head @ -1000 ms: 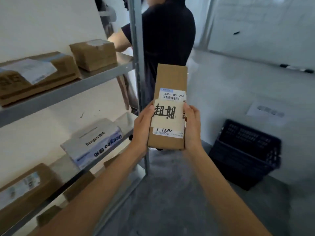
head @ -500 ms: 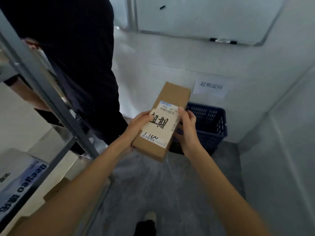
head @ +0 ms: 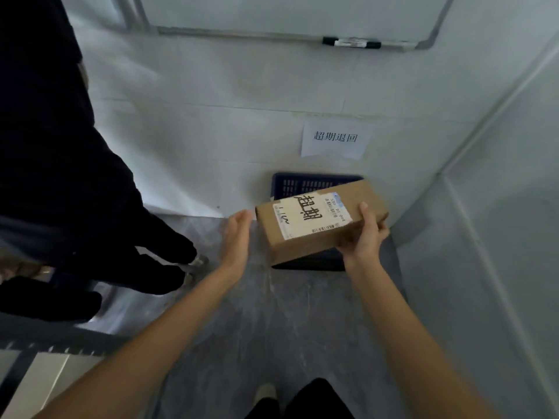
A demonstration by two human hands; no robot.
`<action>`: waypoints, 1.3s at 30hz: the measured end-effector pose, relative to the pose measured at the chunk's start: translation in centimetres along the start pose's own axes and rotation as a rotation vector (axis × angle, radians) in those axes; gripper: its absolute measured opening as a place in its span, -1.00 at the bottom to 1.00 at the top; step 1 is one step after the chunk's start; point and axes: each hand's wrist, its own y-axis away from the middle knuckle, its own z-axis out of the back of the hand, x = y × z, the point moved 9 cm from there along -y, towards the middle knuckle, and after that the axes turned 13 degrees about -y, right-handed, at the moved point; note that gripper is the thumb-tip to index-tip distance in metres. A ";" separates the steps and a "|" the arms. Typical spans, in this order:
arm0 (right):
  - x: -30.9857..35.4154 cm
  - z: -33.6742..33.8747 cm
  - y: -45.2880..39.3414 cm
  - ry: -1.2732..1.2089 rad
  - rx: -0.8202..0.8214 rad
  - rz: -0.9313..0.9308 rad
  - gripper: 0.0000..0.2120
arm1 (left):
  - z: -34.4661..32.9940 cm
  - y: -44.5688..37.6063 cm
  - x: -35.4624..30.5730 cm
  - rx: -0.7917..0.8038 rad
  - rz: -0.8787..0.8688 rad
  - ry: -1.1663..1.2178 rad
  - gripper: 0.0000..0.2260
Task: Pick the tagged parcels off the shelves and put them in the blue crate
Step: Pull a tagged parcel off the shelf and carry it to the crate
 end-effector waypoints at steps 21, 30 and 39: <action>1.1 -0.6 -34.5 0.837 -0.067 0.033 -0.63 | -22.0 -29.0 3.0 0.084 0.242 -0.278 -0.71; -6.3 1.1 -47.5 1.013 -0.100 -0.078 -0.83 | -28.2 -42.3 10.0 0.169 0.295 -0.407 -0.75; -17.9 5.5 -61.5 0.770 -0.214 -0.404 -0.78 | -33.3 -53.1 22.9 0.223 0.523 -0.282 -0.69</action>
